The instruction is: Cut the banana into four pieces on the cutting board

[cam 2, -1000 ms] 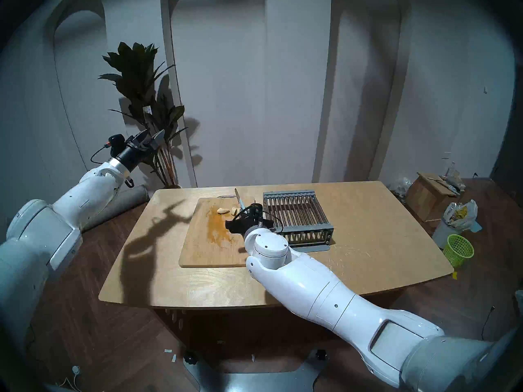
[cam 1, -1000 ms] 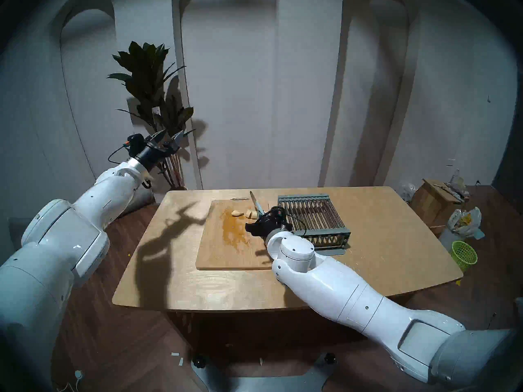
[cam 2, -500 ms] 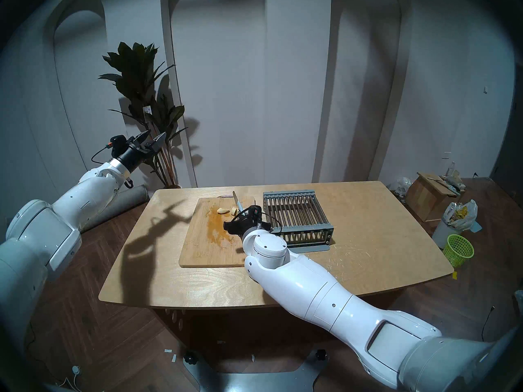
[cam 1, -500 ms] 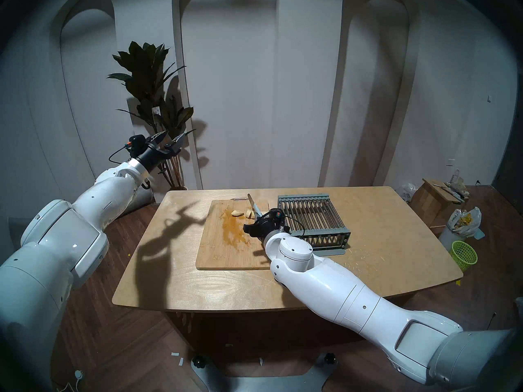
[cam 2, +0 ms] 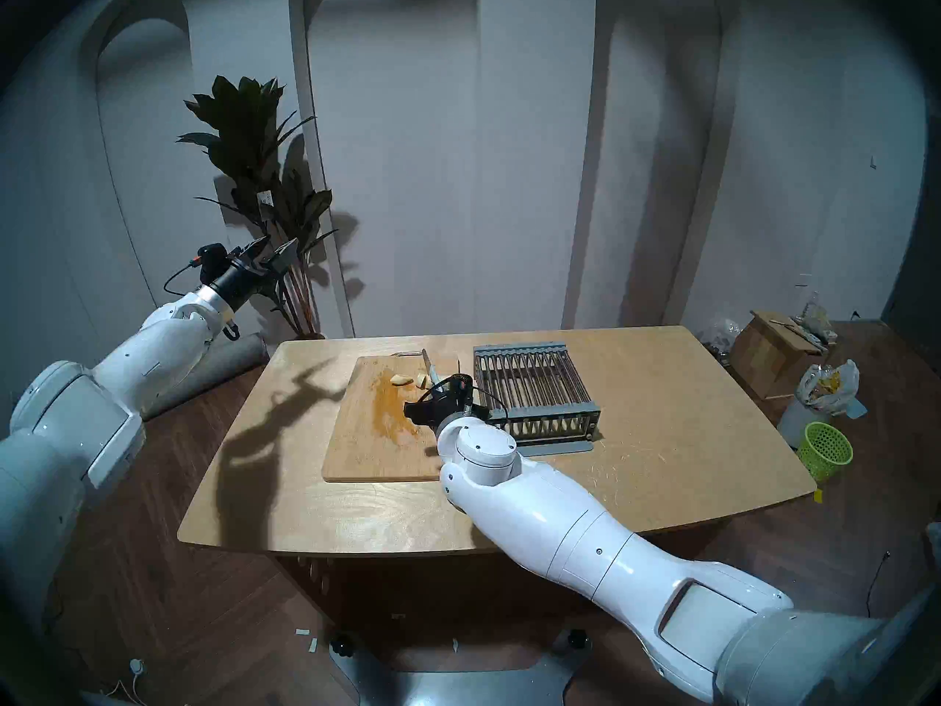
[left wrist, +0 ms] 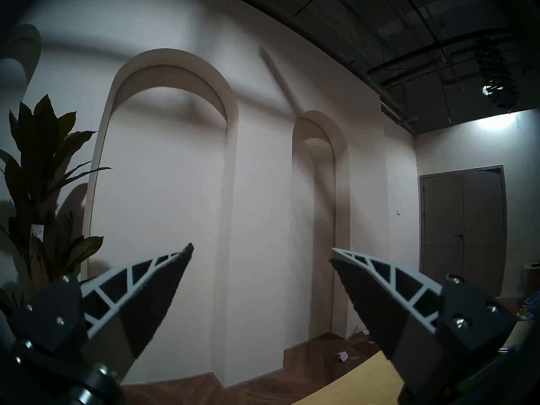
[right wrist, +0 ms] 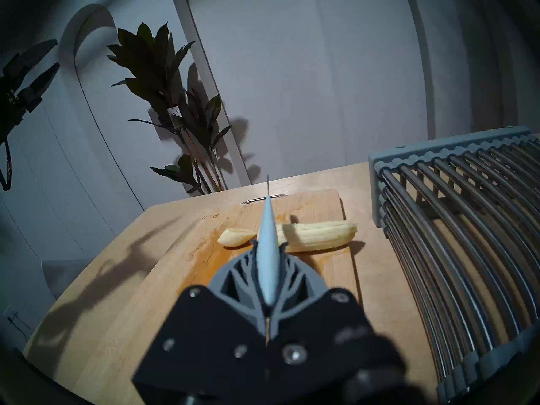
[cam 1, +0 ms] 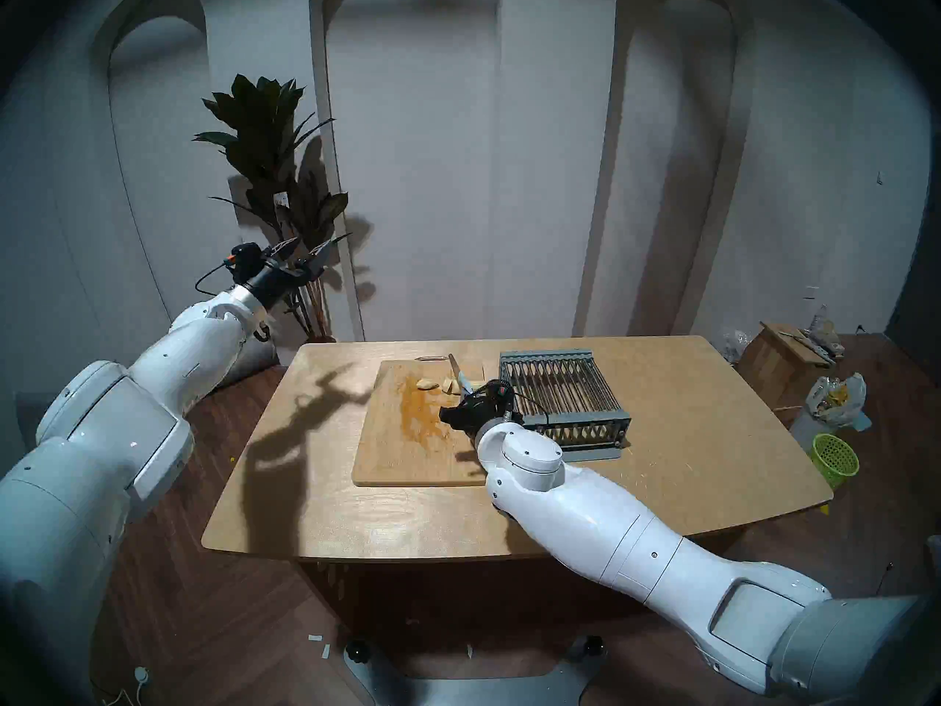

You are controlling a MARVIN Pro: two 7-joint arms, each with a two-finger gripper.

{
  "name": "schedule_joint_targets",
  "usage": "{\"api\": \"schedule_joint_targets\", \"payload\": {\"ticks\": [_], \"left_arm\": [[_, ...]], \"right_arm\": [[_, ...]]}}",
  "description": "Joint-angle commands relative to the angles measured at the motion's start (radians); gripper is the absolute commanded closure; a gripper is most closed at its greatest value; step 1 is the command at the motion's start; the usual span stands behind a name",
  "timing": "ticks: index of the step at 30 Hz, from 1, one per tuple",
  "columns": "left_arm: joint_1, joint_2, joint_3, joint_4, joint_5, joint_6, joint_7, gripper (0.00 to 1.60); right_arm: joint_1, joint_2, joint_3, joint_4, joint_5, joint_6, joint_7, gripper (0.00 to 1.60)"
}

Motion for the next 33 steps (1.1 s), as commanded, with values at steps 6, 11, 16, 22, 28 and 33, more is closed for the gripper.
{"api": "schedule_joint_targets", "payload": {"ticks": [6,11,16,22,28,33], "left_arm": [[-0.023,-0.002,-0.001,-0.008,0.001,0.003,-0.002,0.00],[-0.020,-0.002,-0.006,-0.010,-0.005,0.007,-0.004,0.00],[-0.020,-0.002,-0.013,-0.017,-0.013,0.013,-0.008,0.00],[-0.020,-0.001,-0.023,-0.034,-0.022,0.029,-0.008,0.00],[-0.023,0.004,-0.026,-0.055,-0.024,0.035,-0.013,0.00],[-0.026,0.013,-0.030,-0.069,-0.026,0.042,-0.014,0.00]], "right_arm": [[-0.012,-0.027,-0.002,0.029,0.032,0.013,0.011,1.60],[-0.026,-0.029,-0.010,-0.003,0.027,0.029,-0.026,1.60],[-0.045,-0.004,-0.002,-0.052,0.027,0.028,-0.068,1.60],[-0.057,0.021,-0.005,-0.113,0.017,0.022,-0.096,1.60],[-0.060,0.033,-0.011,-0.173,0.001,0.012,-0.138,1.60],[-0.064,0.038,0.000,-0.195,0.000,0.006,-0.175,1.60]]}}
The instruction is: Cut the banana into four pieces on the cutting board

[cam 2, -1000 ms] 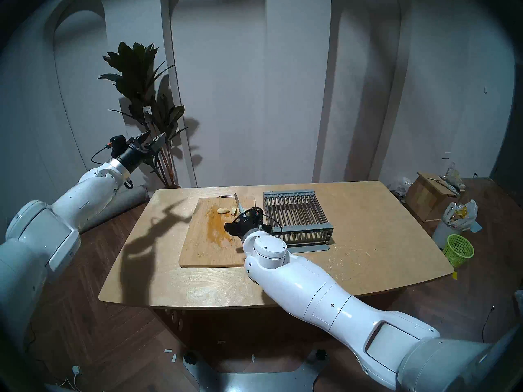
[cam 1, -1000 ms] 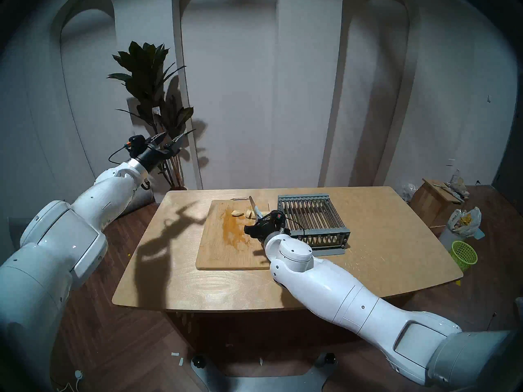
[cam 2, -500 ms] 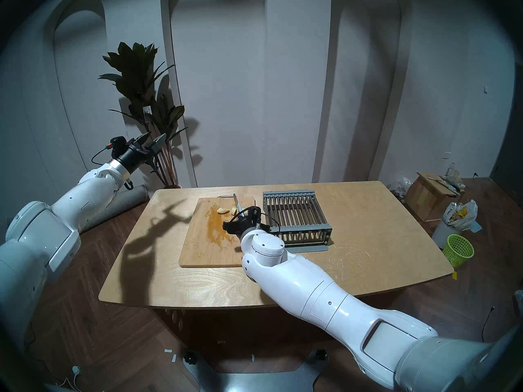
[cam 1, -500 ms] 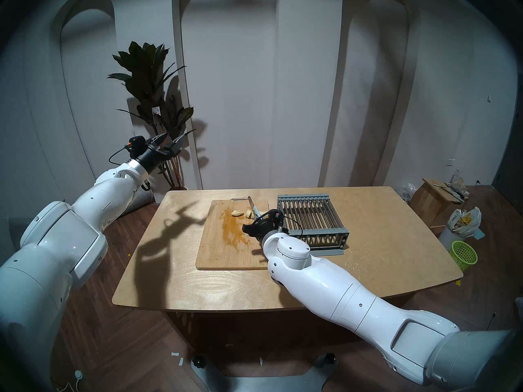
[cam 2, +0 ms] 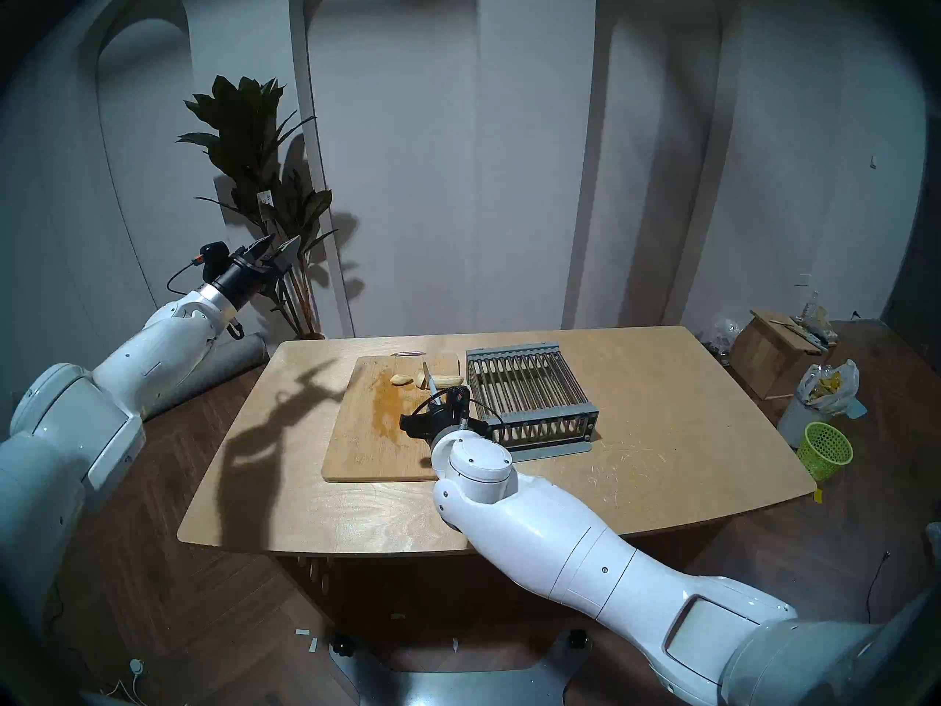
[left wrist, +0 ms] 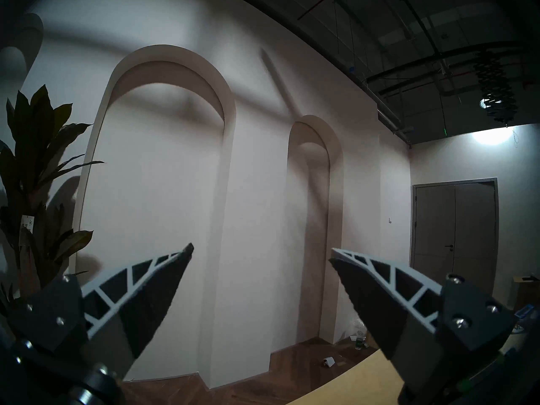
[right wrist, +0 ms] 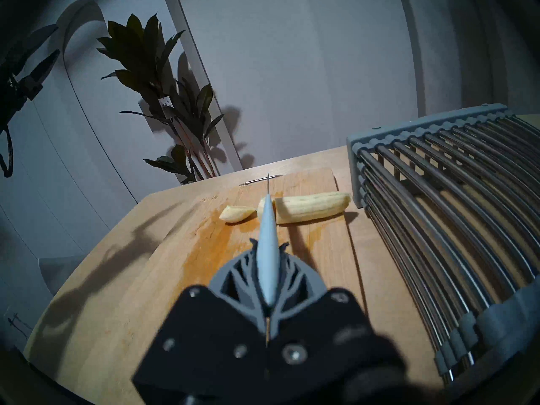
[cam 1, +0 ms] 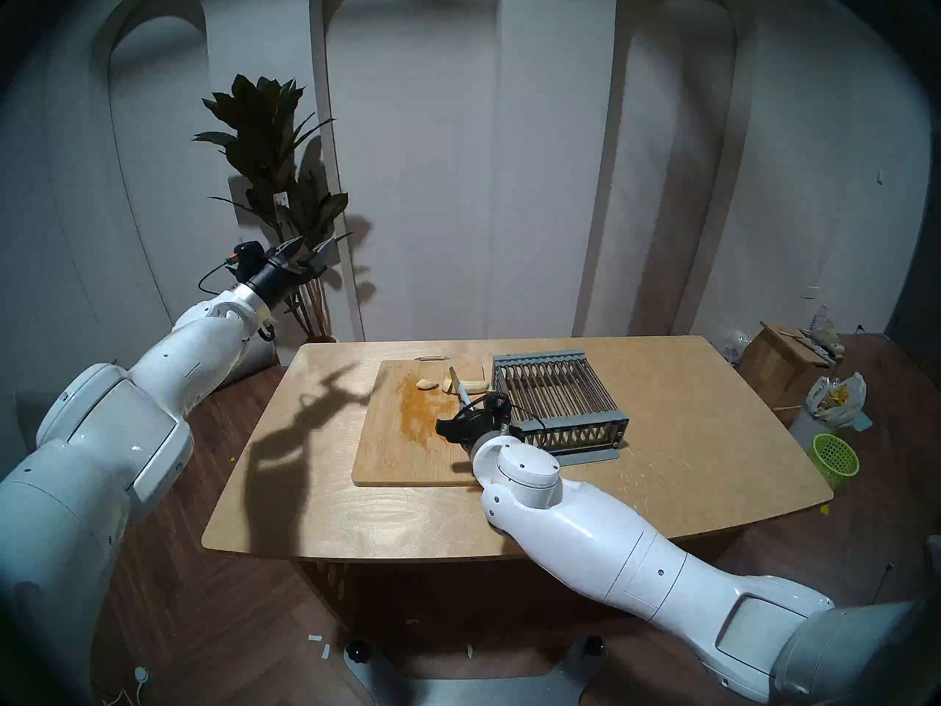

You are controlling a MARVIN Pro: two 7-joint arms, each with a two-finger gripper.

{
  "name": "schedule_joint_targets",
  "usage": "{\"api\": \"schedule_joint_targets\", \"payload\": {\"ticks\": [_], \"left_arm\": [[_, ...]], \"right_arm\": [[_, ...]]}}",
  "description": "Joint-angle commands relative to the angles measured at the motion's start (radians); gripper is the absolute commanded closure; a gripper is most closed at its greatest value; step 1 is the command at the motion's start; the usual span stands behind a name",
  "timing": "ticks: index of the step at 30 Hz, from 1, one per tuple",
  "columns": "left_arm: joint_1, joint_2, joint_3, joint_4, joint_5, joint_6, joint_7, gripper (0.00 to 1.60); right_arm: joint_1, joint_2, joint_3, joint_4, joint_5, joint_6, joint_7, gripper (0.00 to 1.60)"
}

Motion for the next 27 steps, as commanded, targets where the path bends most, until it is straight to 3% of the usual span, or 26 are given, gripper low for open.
{"api": "schedule_joint_targets", "payload": {"ticks": [1,13,18,27], "left_arm": [[-0.033,0.011,-0.010,-0.031,-0.005,-0.002,-0.002,0.00],[-0.015,0.027,-0.008,-0.056,-0.004,0.020,-0.008,0.00],[-0.013,0.033,-0.009,-0.042,-0.005,0.026,-0.014,0.00],[-0.037,0.064,-0.013,-0.036,-0.005,0.043,-0.023,0.00]], "right_arm": [[0.003,0.003,0.020,-0.060,-0.015,-0.019,-0.041,1.60],[0.016,-0.053,0.008,0.033,-0.004,-0.028,-0.045,1.60],[0.062,-0.112,0.004,0.101,0.012,-0.015,-0.018,1.60],[0.057,-0.169,0.053,0.099,0.150,0.000,0.025,1.60]]}}
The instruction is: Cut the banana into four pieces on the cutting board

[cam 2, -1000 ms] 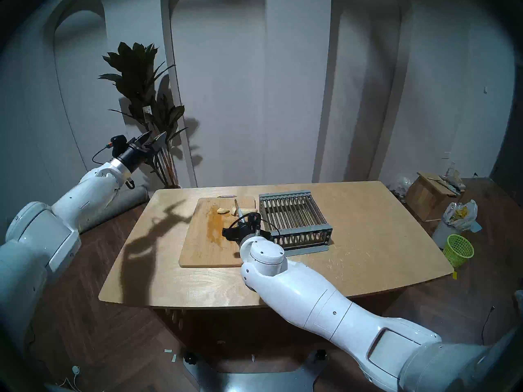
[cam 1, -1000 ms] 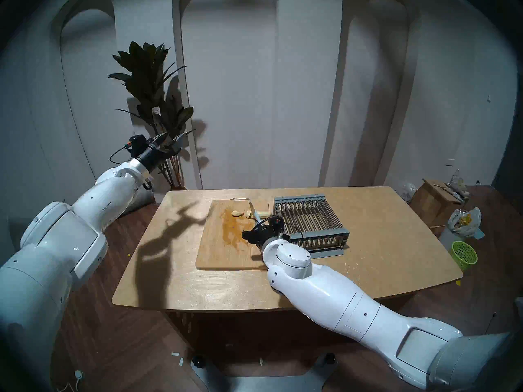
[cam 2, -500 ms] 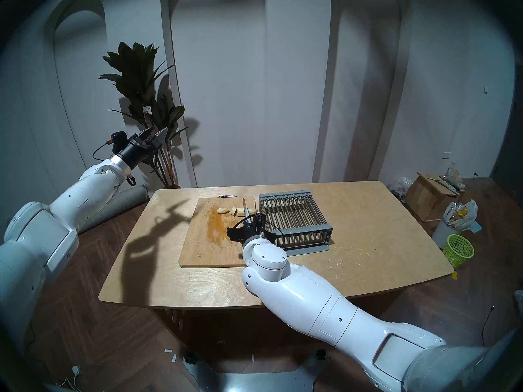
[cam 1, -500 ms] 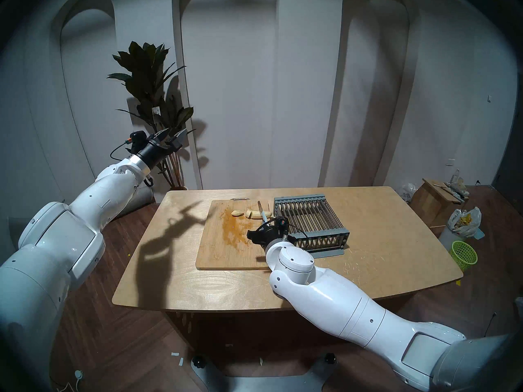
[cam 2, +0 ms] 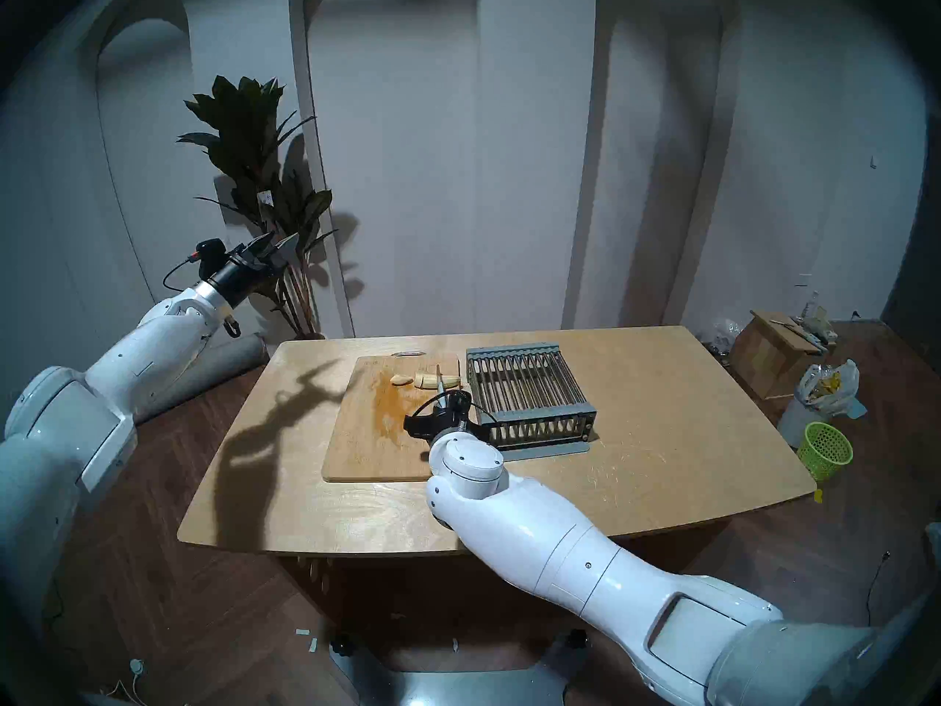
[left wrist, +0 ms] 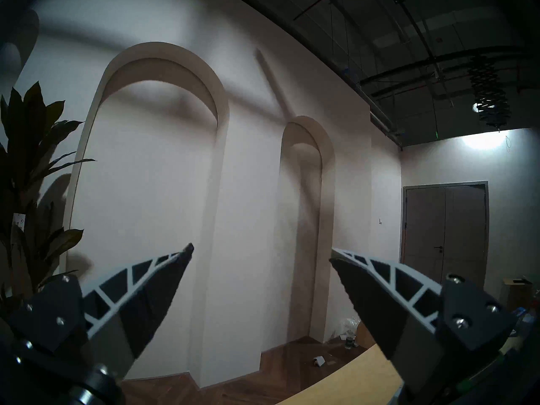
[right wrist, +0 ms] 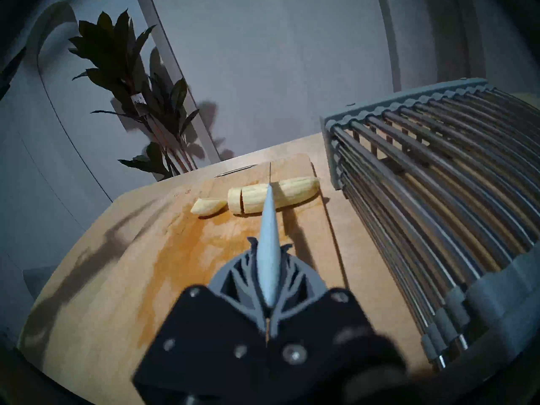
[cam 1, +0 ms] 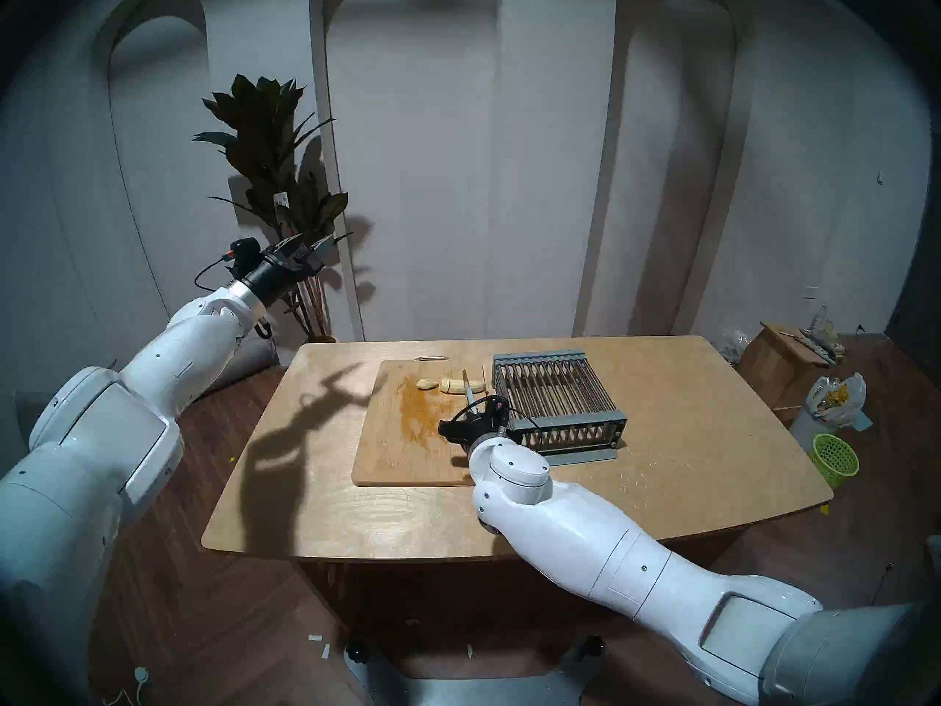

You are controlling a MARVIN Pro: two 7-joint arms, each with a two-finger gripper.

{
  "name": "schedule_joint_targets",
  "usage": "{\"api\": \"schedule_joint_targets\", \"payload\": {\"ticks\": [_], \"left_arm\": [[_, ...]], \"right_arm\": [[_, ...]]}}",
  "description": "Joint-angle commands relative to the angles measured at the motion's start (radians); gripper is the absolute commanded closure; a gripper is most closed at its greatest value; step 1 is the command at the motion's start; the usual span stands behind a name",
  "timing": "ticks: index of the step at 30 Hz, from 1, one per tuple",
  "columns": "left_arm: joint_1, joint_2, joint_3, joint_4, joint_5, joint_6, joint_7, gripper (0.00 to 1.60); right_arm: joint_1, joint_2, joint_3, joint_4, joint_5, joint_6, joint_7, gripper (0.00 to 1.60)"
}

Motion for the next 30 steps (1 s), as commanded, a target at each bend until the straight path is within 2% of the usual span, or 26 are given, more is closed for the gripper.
{"api": "schedule_joint_targets", "payload": {"ticks": [1,2,4,11,13,19,30], "left_arm": [[-0.045,0.025,-0.010,0.001,-0.002,0.002,-0.004,0.00],[-0.050,0.030,-0.013,0.000,-0.004,0.005,-0.006,0.00],[-0.053,0.035,-0.015,-0.002,-0.005,0.008,-0.010,0.00],[-0.053,0.045,-0.026,-0.009,-0.012,0.015,-0.030,0.00],[-0.049,0.046,-0.031,-0.013,-0.018,0.019,-0.035,0.00],[-0.048,0.040,-0.040,-0.019,-0.025,0.021,-0.031,0.00],[-0.056,0.042,-0.036,-0.038,-0.018,0.019,-0.029,0.00]], "right_arm": [[0.020,-0.074,0.035,-0.033,0.081,0.011,0.036,1.60],[0.006,-0.086,0.061,-0.045,0.133,0.016,0.036,1.60],[-0.004,-0.092,0.083,-0.059,0.177,0.025,0.032,1.60],[-0.039,-0.061,0.131,-0.142,0.267,0.065,-0.056,1.60],[-0.047,-0.043,0.124,-0.173,0.261,0.069,-0.076,1.60],[-0.028,-0.027,0.080,-0.223,0.178,0.054,-0.128,1.60],[0.006,-0.004,0.037,-0.241,0.106,0.069,-0.175,1.60]]}}
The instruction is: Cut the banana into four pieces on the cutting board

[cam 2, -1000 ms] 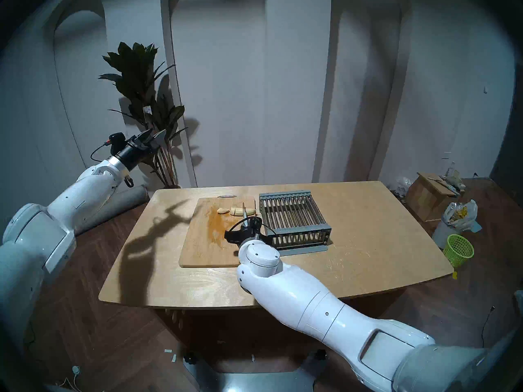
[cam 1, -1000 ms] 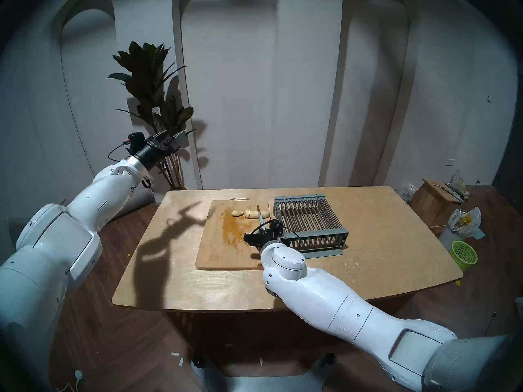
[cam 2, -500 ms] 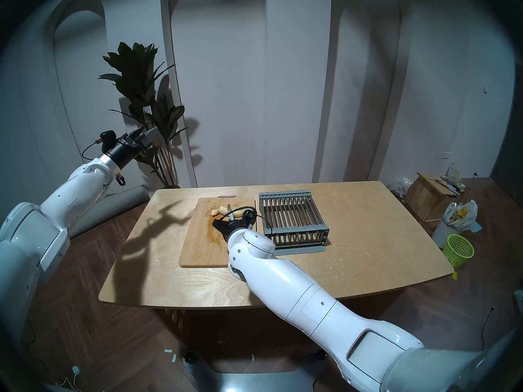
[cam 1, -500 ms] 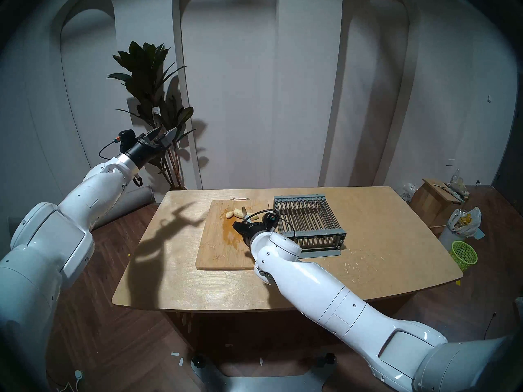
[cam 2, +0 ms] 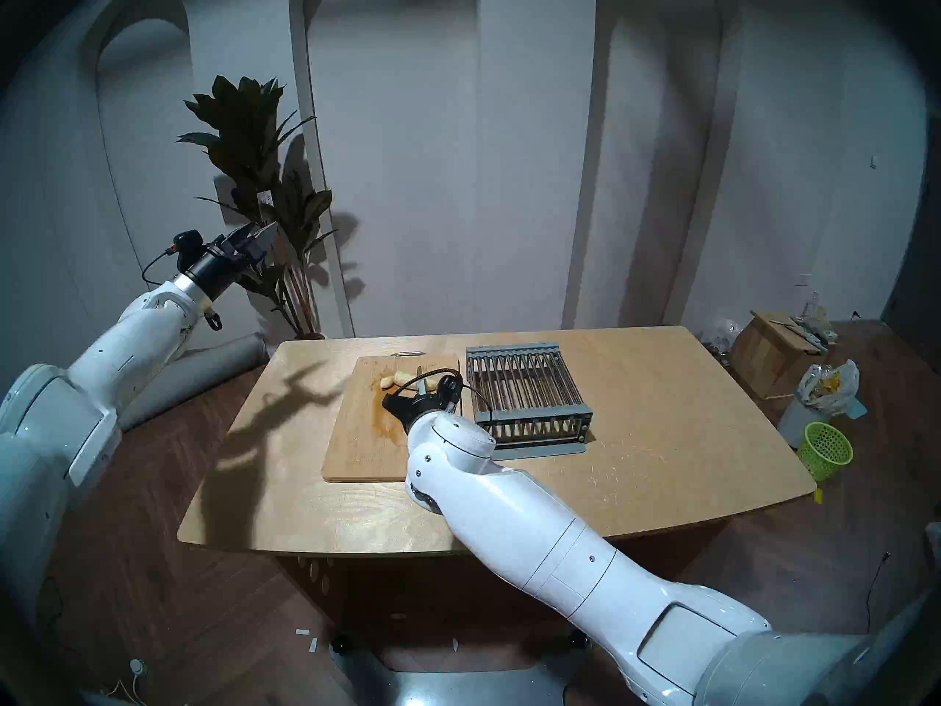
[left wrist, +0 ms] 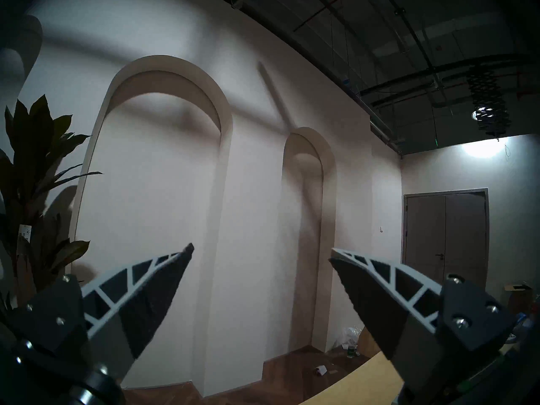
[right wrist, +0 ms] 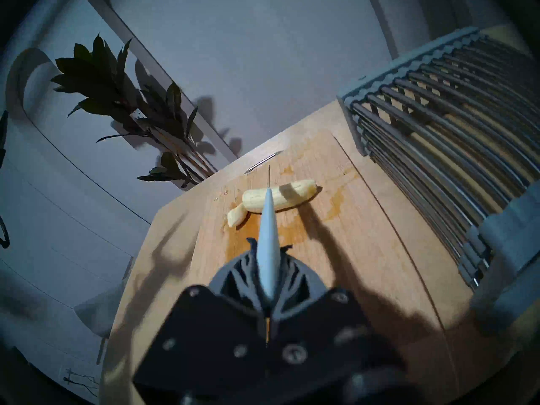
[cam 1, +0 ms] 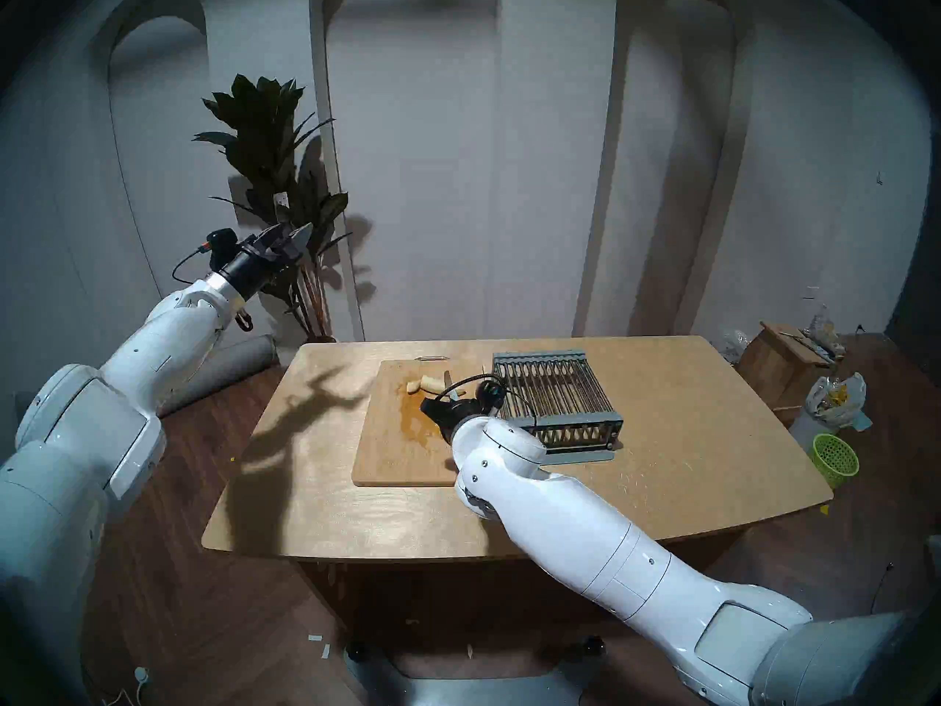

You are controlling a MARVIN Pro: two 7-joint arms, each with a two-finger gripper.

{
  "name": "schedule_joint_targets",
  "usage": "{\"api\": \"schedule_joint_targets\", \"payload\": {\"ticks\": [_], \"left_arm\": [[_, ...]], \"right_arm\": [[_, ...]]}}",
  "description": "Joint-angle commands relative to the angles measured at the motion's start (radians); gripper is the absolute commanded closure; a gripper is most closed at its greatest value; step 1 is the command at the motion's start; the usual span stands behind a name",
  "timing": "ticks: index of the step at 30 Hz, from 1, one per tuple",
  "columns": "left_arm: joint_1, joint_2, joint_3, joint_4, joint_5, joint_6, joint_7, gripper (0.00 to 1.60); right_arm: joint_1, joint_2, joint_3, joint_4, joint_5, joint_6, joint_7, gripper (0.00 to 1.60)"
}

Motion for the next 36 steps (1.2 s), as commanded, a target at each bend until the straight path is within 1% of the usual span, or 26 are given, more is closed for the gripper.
{"api": "schedule_joint_targets", "payload": {"ticks": [1,6,7,8,9,10,12,13,15,16,19,20,21,22,24,25,27,29,30,31,32,34,35,36], "left_arm": [[-0.039,-0.001,-0.007,-0.019,-0.001,0.000,0.009,0.00],[-0.028,-0.002,0.005,-0.031,0.009,0.003,0.003,0.00],[-0.026,0.000,0.029,-0.039,0.040,-0.027,-0.017,0.00],[-0.026,0.005,0.057,-0.052,0.074,-0.060,-0.046,0.00],[-0.022,0.005,0.070,-0.062,0.088,-0.077,-0.057,0.00],[-0.021,0.000,0.086,-0.070,0.107,-0.095,-0.069,0.00],[-0.022,-0.019,0.101,-0.072,0.128,-0.121,-0.060,0.00],[-0.022,-0.019,0.101,-0.072,0.128,-0.121,-0.060,0.00],[-0.029,-0.040,0.110,-0.066,0.140,-0.131,-0.052,0.00],[-0.038,-0.061,0.121,-0.059,0.156,-0.147,-0.039,0.00],[-0.047,-0.085,0.139,-0.061,0.181,-0.163,-0.036,0.00],[-0.048,-0.091,0.148,-0.064,0.191,-0.170,-0.042,0.43],[-0.048,-0.098,0.152,-0.064,0.195,-0.174,-0.040,0.67],[-0.048,-0.104,0.156,-0.067,0.199,-0.180,-0.044,0.70],[-0.048,-0.116,0.159,-0.068,0.203,-0.185,-0.053,1.14],[-0.047,-0.120,0.160,-0.068,0.204,-0.187,-0.058,1.60],[-0.047,-0.126,0.165,-0.072,0.207,-0.188,-0.088,1.60],[-0.043,-0.125,0.177,-0.085,0.215,-0.180,-0.143,1.60],[-0.042,-0.126,0.192,-0.090,0.231,-0.187,-0.168,1.60],[-0.042,-0.126,0.192,-0.090,0.231,-0.187,-0.168,1.60],[-0.032,-0.133,0.201,-0.093,0.237,-0.198,-0.202,1.60],[-0.027,-0.140,0.199,-0.089,0.231,-0.197,-0.212,1.60],[-0.020,-0.153,0.194,-0.075,0.218,-0.192,-0.250,1.60],[-0.018,-0.159,0.192,-0.066,0.213,-0.186,-0.270,1.60]], "right_arm": [[0.052,0.007,-0.022,-0.019,-0.050,0.018,-0.007,1.60],[0.075,0.018,-0.039,0.031,-0.051,0.038,0.027,1.60],[0.082,0.019,-0.042,0.055,-0.049,0.039,0.047,1.60],[0.087,0.019,-0.044,0.067,-0.050,0.042,0.051,1.60],[0.089,0.018,-0.043,0.077,-0.047,0.043,0.056,1.60],[0.093,0.016,-0.044,0.091,-0.045,0.046,0.064,1.60],[0.103,0.011,-0.050,0.117,-0.046,0.049,0.082,1.60],[0.103,0.011,-0.050,0.117,-0.046,0.049,0.082,1.60],[0.113,0.004,-0.055,0.136,-0.049,0.050,0.095,1.60],[0.121,-0.002,-0.057,0.147,-0.050,0.051,0.103,1.60],[0.130,-0.010,-0.060,0.152,-0.053,0.051,0.111,1.60],[0.131,-0.012,-0.059,0.150,-0.053,0.050,0.112,1.60],[0.133,-0.012,-0.059,0.147,-0.054,0.050,0.113,1.60],[0.134,-0.011,-0.059,0.142,-0.056,0.049,0.113,1.60],[0.135,-0.011,-0.059,0.138,-0.057,0.048,0.116,1.60],[0.135,-0.010,-0.058,0.137,-0.057,0.048,0.117,1.60],[0.133,-0.008,-0.058,0.136,-0.056,0.047,0.121,1.60],[0.132,-0.007,-0.057,0.137,-0.054,0.048,0.123,1.60],[0.131,-0.006,-0.058,0.137,-0.056,0.048,0.125,1.60],[0.131,-0.006,-0.058,0.137,-0.056,0.048,0.125,1.60],[0.129,-0.005,-0.058,0.137,-0.054,0.047,0.129,1.60],[0.128,-0.005,-0.059,0.138,-0.054,0.047,0.130,1.60],[0.126,-0.006,-0.060,0.139,-0.054,0.046,0.132,1.60],[0.125,-0.007,-0.061,0.141,-0.054,0.046,0.134,1.60]]}}
